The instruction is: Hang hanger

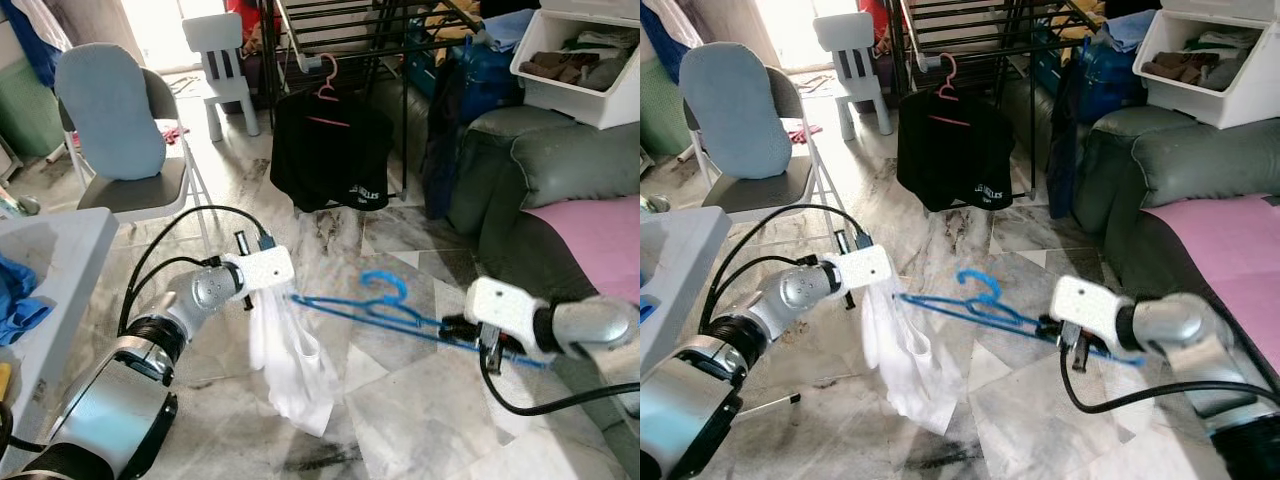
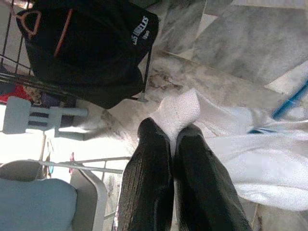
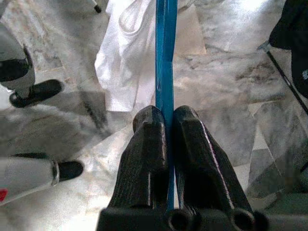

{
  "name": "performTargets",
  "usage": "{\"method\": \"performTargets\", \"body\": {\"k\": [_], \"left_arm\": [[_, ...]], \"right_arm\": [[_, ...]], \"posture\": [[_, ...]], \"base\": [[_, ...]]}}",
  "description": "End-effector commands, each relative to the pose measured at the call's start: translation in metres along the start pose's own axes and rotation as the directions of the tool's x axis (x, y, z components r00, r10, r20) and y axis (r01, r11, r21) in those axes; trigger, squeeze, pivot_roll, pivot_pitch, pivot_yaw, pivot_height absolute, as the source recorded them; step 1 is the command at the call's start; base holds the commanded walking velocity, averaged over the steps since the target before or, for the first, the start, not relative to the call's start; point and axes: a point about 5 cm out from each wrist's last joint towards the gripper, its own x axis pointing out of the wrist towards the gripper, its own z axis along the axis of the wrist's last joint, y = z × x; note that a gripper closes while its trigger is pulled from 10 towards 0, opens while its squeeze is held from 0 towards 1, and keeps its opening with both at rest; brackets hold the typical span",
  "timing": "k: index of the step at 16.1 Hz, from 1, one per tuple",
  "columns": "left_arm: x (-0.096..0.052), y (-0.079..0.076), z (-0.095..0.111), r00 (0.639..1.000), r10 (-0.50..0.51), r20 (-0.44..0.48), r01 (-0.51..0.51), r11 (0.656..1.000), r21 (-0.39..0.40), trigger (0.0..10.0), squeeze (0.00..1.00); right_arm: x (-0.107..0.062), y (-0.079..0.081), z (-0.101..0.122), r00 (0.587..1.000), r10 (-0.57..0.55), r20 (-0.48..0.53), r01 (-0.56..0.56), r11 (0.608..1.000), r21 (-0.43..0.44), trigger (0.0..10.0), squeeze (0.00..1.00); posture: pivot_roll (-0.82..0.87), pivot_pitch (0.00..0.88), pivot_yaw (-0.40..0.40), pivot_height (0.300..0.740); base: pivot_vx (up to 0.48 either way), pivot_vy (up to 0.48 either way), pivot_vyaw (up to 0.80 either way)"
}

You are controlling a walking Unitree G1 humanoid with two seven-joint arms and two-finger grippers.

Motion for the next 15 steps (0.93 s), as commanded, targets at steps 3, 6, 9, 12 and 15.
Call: {"method": "performTargets", "body": {"k": [3, 6, 9, 12, 15], "left_arm": [[-0.001, 0.009, 0.003, 1.000, 0.006, 0.015, -0.007, 1.000, 0.014, 10.0, 0.00], [-0.001, 0.010, 0.010, 0.998, -0.004, 0.065, 0.005, 1.000, -0.004, 10.0, 0.00], [-0.001, 0.009, 0.021, 0.989, -0.023, 0.144, 0.024, 1.000, -0.009, 10.0, 0.00], [0.000, 0.013, 0.026, 0.985, 0.021, 0.171, -0.013, 0.999, -0.045, 10.0, 0.00], [-0.002, 0.023, 0.003, 0.994, 0.109, -0.009, -0.110, 0.990, -0.090, 10.0, 0.00]], "right_arm": [[0.005, -0.004, 0.002, 0.999, -0.032, 0.006, 0.032, 0.999, -0.021, 10.0, 0.00], [0.010, -0.011, 0.006, 0.995, -0.089, 0.040, 0.090, 0.996, -0.021, 10.0, 0.00], [0.022, -0.013, 0.013, 0.990, -0.114, 0.084, 0.115, 0.993, -0.012, 10.0, 0.00], [0.024, -0.011, 0.013, 0.990, -0.102, 0.094, 0.103, 0.995, -0.007, 10.0, 0.00], [0.005, -0.017, 0.004, 0.993, -0.110, 0.033, 0.111, 0.993, -0.038, 10.0, 0.00]], "posture": [[-0.14, 0.000, 0.076, 0.740], [-0.13, 0.000, 0.074, 0.740], [-0.12, 0.000, 0.074, 0.740], [-0.12, 0.000, 0.077, 0.740], [-0.13, 0.000, 0.091, 0.740]], "base": [[0.000, 0.000, 0.00], [0.000, 0.000, 0.00], [0.000, 0.000, 0.00], [0.000, 0.000, 0.00], [0.000, 0.000, 0.00]]}}
